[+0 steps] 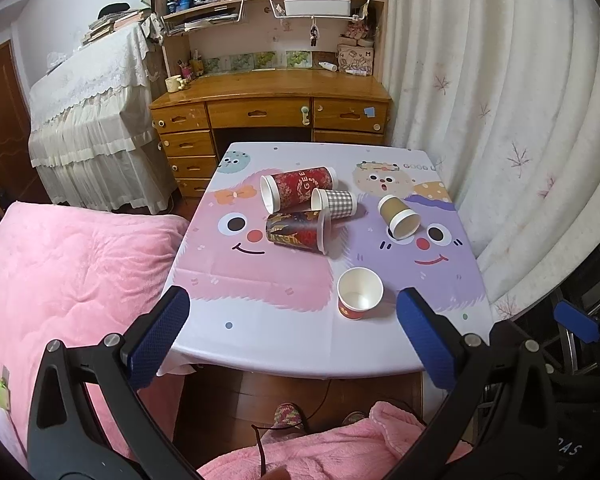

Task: Flip cup upright

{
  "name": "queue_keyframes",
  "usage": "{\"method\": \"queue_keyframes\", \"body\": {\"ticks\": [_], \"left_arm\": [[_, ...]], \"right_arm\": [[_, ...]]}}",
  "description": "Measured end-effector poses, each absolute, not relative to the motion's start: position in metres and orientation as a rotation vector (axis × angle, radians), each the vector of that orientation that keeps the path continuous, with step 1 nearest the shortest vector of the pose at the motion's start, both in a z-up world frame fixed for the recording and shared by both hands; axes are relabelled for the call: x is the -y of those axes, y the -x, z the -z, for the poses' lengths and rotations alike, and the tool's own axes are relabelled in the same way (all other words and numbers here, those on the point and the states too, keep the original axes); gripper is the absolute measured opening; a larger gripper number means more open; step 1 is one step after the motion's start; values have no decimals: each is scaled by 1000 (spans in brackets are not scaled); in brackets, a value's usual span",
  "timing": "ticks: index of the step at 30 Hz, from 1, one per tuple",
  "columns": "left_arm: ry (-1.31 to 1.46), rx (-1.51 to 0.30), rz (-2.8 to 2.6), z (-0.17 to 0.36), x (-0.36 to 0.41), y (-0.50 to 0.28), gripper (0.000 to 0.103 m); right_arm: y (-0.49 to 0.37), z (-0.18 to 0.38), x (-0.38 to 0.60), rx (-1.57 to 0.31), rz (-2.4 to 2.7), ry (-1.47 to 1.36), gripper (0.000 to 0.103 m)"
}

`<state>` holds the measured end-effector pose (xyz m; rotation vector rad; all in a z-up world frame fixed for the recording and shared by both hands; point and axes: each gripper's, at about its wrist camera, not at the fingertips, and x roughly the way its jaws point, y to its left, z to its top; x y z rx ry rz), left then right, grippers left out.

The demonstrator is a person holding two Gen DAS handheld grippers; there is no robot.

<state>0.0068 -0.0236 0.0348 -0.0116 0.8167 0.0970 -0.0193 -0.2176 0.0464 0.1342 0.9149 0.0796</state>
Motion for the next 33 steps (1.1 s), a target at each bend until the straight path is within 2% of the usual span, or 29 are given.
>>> {"method": "queue_keyframes", "body": {"ticks": [33], "left_arm": [[19, -836, -94, -34, 23, -7, 102]], "right_arm": [[6, -30, 221, -968, -59, -139, 103]]}}
